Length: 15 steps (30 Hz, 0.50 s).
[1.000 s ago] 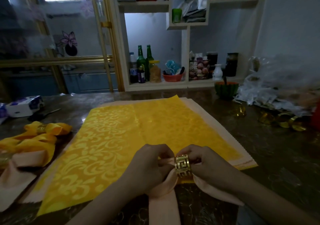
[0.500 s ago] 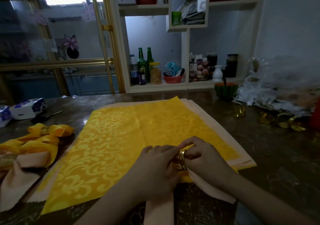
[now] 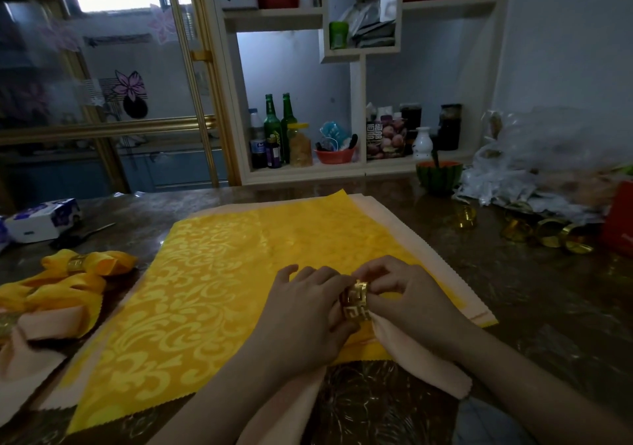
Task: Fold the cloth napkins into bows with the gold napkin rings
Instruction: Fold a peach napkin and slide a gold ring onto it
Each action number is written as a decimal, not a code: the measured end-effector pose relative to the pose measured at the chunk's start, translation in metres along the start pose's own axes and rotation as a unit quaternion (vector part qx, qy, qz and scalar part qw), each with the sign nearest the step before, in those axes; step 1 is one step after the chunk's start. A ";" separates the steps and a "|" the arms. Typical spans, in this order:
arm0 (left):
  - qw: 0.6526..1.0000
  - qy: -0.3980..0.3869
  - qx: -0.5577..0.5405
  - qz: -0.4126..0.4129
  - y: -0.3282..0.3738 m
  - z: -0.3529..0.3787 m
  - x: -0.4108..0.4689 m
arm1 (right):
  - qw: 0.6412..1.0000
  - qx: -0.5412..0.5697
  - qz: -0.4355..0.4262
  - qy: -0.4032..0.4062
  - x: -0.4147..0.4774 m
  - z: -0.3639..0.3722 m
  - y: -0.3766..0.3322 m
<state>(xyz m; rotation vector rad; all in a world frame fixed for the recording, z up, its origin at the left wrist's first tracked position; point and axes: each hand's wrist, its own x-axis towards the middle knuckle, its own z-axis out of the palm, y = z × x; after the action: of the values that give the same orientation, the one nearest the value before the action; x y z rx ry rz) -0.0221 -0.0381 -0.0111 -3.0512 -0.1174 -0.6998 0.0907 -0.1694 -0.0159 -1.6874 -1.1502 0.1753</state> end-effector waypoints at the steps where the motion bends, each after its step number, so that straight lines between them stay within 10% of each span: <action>1: 1.000 -0.029 0.000 -0.010 0.000 0.000 -0.001 | 0.998 -0.060 -0.027 0.011 -0.001 0.000 0.000; 15: 0.991 0.130 -0.012 0.027 -0.030 0.015 -0.004 | 0.983 0.065 0.167 -0.039 0.002 -0.003 -0.007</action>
<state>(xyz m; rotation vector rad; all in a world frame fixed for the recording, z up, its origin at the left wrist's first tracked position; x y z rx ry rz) -0.0219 -0.0084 -0.0268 -2.9375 -0.0251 -1.0931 0.0889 -0.1699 -0.0083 -1.7578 -0.8844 0.5189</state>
